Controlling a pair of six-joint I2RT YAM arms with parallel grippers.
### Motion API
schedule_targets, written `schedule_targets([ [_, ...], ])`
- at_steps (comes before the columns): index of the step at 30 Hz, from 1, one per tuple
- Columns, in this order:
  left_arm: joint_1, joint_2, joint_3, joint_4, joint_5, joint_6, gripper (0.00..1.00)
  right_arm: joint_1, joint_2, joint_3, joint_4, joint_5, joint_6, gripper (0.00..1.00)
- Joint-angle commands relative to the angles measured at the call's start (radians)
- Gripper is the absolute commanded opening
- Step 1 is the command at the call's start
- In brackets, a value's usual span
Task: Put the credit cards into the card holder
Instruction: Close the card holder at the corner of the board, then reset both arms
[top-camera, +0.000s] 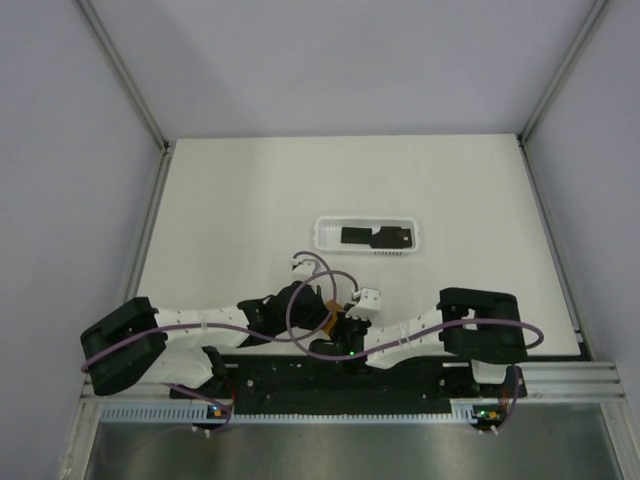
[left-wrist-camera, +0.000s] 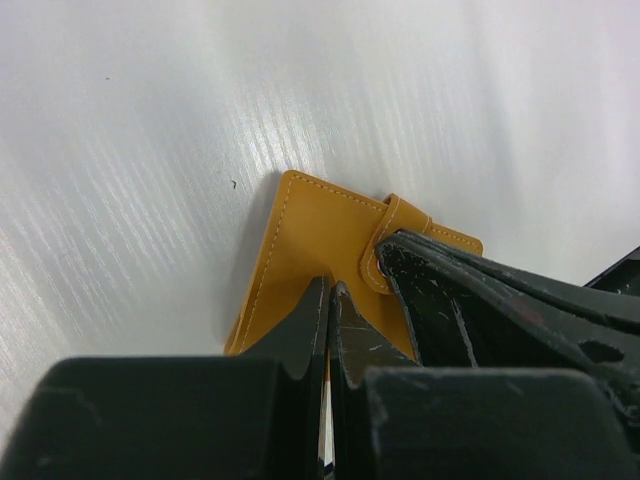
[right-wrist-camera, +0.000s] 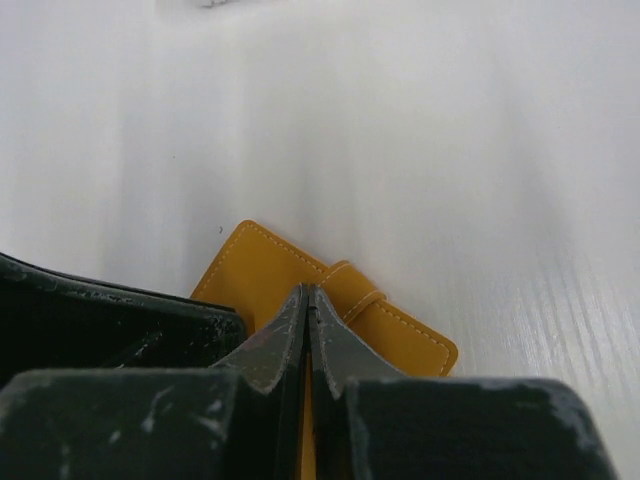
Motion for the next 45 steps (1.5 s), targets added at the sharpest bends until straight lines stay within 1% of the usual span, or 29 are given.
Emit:
schedule_targets([
  [1, 0.003, -0.013, -0.013, -0.008, 0.008, -0.003, 0.00, 0.086, 0.187, -0.014, -0.244, -0.392, 0.095, 0.00],
  [8, 0.003, -0.019, -0.021, -0.011, 0.008, -0.006, 0.00, 0.129, 0.295, 0.044, -0.300, -0.398, 0.168, 0.00],
  [11, 0.003, -0.030, -0.023, -0.017, 0.005, -0.003, 0.00, 0.132, 0.248, 0.024, -0.303, -0.371, 0.173, 0.00],
  [15, 0.003, -0.042, -0.010, -0.042, -0.013, 0.002, 0.00, 0.129, 0.087, -0.014, -0.305, -0.251, 0.072, 0.00],
  [16, 0.003, -0.048, -0.004, -0.051, -0.018, -0.001, 0.00, 0.124, 0.032, -0.020, -0.303, -0.224, 0.035, 0.02],
  [21, 0.005, -0.113, 0.042, -0.132, -0.068, 0.009, 0.00, 0.068, -0.243, -0.039, -0.303, -0.138, -0.147, 0.15],
  [24, 0.010, -0.166, 0.082, -0.226, -0.122, 0.028, 0.00, 0.016, -0.381, -0.039, -0.298, -0.113, -0.253, 0.23],
  [26, 0.014, -0.203, 0.105, -0.267, -0.149, 0.043, 0.03, -0.026, -0.465, -0.046, -0.280, -0.119, -0.334, 0.31],
  [27, 0.019, -0.220, 0.114, -0.289, -0.160, 0.048, 0.05, -0.052, -0.504, -0.054, -0.251, -0.139, -0.382, 0.34],
  [29, 0.029, -0.261, 0.128, -0.323, -0.176, 0.060, 0.14, -0.096, -0.574, -0.086, -0.179, -0.197, -0.479, 0.40],
  [31, 0.040, -0.300, 0.137, -0.362, -0.195, 0.068, 0.25, -0.162, -0.648, -0.141, -0.061, -0.321, -0.603, 0.45],
  [32, 0.046, -0.318, 0.137, -0.384, -0.209, 0.071, 0.34, -0.205, -0.683, -0.185, 0.027, -0.410, -0.667, 0.48],
  [33, 0.051, -0.338, 0.134, -0.399, -0.221, 0.071, 0.45, -0.246, -0.714, -0.219, 0.086, -0.532, -0.719, 0.50],
  [34, 0.057, -0.353, 0.131, -0.418, -0.238, 0.071, 0.58, -0.273, -0.736, -0.242, 0.140, -0.600, -0.764, 0.52],
  [35, 0.068, -0.367, 0.128, -0.441, -0.251, 0.068, 0.70, -0.293, -0.751, -0.258, 0.166, -0.657, -0.792, 0.54],
  [36, 0.077, -0.380, 0.125, -0.461, -0.261, 0.068, 0.76, -0.302, -0.759, -0.267, 0.185, -0.697, -0.827, 0.55],
  [37, 0.091, -0.389, 0.123, -0.482, -0.269, 0.066, 0.91, -0.311, -0.760, -0.267, 0.191, -0.726, -0.850, 0.57],
  [38, 0.103, -0.401, 0.117, -0.499, -0.275, 0.065, 0.97, -0.320, -0.756, -0.264, 0.194, -0.766, -0.878, 0.59],
  [39, 0.114, -0.416, 0.114, -0.513, -0.280, 0.066, 0.99, -0.327, -0.748, -0.261, 0.200, -0.809, -0.896, 0.62],
  [42, 0.132, -0.449, 0.096, -0.524, -0.269, 0.080, 0.99, -0.343, -0.701, -0.267, 0.228, -0.869, -0.918, 0.75],
  [45, 0.134, -0.463, 0.094, -0.550, -0.277, 0.078, 0.99, -0.348, -0.661, -0.281, 0.265, -0.894, -0.909, 0.81],
])
